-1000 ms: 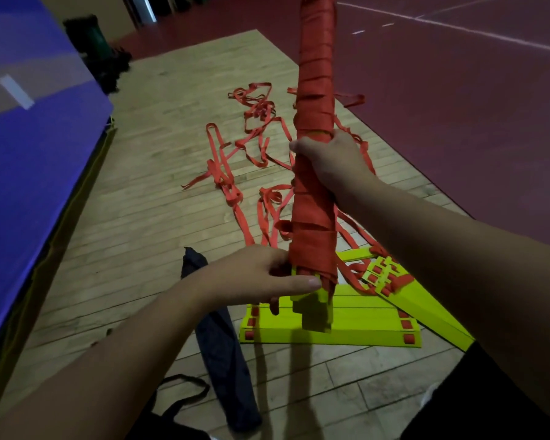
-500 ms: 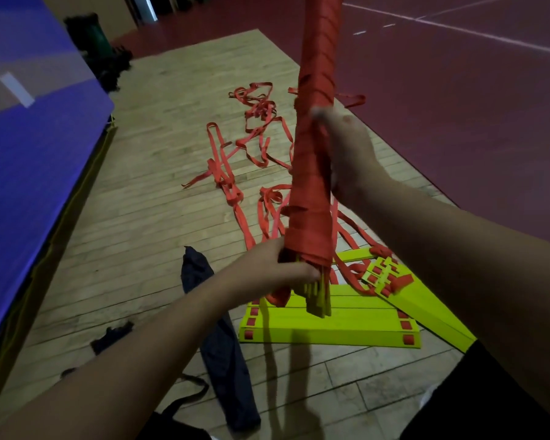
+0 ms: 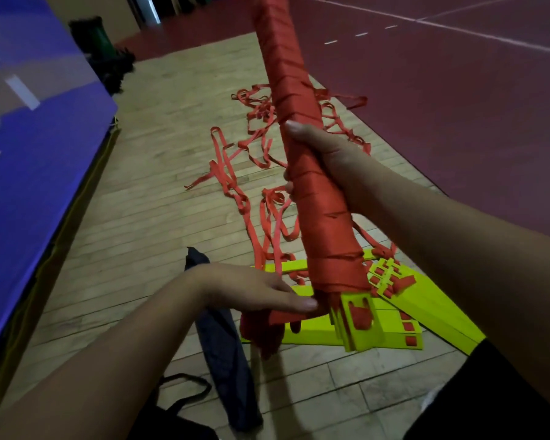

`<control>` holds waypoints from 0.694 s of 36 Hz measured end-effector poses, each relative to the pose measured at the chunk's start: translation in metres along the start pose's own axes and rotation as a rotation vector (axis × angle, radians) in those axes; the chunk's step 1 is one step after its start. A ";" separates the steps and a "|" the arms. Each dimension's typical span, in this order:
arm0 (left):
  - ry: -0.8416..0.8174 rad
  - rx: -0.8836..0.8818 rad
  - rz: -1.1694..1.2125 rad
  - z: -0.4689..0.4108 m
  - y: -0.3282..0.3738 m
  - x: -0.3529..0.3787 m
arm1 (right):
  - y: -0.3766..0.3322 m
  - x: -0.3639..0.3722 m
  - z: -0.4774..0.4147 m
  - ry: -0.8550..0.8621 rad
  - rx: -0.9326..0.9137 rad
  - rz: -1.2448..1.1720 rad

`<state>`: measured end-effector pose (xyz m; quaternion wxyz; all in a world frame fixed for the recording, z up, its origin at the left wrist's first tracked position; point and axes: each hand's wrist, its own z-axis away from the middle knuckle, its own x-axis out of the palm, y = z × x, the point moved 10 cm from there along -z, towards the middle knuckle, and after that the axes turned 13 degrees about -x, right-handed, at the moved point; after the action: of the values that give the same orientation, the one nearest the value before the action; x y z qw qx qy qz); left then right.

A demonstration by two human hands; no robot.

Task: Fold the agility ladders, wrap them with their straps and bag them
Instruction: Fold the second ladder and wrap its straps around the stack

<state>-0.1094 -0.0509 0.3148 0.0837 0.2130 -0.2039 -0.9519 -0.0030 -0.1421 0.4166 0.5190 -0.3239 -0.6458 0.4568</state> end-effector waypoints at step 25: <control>0.080 0.399 0.569 0.017 0.031 -0.023 | 0.004 -0.012 -0.005 0.176 -0.036 -0.489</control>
<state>-0.0944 -0.0674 0.3503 0.3101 0.1968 -0.4338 -0.8228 0.0045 -0.1500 0.4084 0.6624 -0.2059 -0.6652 0.2764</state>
